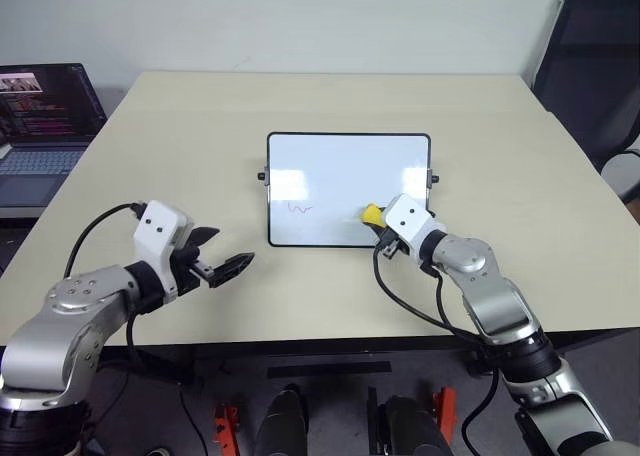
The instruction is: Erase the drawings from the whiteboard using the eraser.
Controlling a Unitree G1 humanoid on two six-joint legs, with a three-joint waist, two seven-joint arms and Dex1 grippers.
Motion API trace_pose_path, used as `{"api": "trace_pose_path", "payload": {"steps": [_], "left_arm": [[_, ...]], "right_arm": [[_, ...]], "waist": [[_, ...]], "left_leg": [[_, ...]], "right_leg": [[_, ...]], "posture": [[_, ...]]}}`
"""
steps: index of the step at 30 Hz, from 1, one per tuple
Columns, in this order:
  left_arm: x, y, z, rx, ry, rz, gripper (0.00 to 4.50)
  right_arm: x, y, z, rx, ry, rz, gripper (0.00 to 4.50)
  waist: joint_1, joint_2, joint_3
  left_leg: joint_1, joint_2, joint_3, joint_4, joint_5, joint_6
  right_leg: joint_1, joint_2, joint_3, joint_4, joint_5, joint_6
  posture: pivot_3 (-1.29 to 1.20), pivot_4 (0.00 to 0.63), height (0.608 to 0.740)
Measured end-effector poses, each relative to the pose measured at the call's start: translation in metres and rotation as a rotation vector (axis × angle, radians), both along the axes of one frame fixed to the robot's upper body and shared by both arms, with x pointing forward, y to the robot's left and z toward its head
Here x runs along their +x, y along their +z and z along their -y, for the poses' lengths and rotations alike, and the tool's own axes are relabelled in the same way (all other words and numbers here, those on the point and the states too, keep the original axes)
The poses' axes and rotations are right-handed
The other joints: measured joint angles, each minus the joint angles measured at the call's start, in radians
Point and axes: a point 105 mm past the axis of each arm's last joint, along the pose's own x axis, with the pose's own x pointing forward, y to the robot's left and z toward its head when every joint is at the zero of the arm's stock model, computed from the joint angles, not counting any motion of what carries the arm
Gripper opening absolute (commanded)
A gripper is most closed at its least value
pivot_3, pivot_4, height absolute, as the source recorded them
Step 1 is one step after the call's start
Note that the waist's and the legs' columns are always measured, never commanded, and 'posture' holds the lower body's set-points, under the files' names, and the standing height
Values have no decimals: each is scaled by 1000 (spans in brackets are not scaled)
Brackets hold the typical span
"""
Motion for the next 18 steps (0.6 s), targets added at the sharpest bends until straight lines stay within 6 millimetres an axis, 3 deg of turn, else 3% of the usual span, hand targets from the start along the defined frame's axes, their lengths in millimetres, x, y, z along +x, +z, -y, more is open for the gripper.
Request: {"api": "trace_pose_path", "payload": {"steps": [8,18], "left_arm": [[-1,1,-10,18,50,12,4500],[-5,4,-12,24,33,-6,4500]], "right_arm": [[-29,2,-60,44,211,16,1069],[19,9,-97,-247,270,123,1069]], "waist": [[-2,0,0],[-3,-1,0]], "left_leg": [[0,0,0,1,0,-1],[0,1,0,0,0,0]], "right_leg": [[-5,0,0,0,-1,-2],[-6,0,0,0,2,-6]], "posture": [[0,150,740],[0,150,740]]}}
